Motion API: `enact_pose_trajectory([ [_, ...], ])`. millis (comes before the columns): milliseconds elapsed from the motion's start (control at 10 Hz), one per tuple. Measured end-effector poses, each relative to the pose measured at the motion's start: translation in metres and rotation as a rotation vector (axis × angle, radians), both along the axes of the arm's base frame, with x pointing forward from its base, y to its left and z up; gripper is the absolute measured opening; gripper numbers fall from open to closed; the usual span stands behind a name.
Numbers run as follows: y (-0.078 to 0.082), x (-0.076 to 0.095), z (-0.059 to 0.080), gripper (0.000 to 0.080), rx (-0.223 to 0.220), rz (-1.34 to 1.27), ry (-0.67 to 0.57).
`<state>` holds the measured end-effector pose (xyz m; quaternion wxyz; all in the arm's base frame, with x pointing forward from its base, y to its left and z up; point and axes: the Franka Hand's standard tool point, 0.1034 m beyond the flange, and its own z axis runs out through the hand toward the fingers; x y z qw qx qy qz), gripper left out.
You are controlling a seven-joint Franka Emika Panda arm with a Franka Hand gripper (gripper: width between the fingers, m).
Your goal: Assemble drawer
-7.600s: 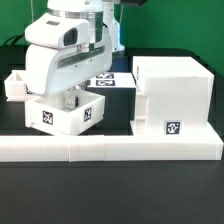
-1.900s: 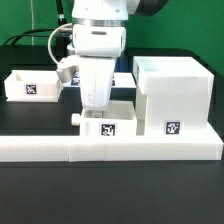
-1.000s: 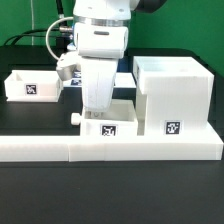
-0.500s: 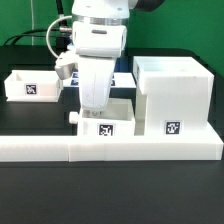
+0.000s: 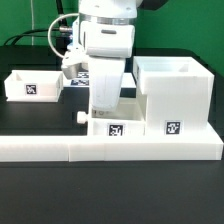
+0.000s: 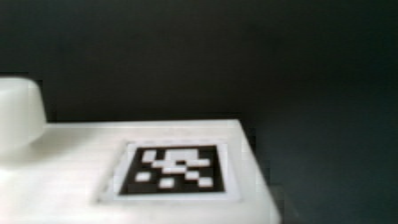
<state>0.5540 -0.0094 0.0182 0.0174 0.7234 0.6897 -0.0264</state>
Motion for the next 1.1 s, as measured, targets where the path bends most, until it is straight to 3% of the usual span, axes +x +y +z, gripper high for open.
enact_pose_trajectory([
  [1100,0.003,-0.0019,-0.0063,0.0042,0.01,-0.022,-0.034],
])
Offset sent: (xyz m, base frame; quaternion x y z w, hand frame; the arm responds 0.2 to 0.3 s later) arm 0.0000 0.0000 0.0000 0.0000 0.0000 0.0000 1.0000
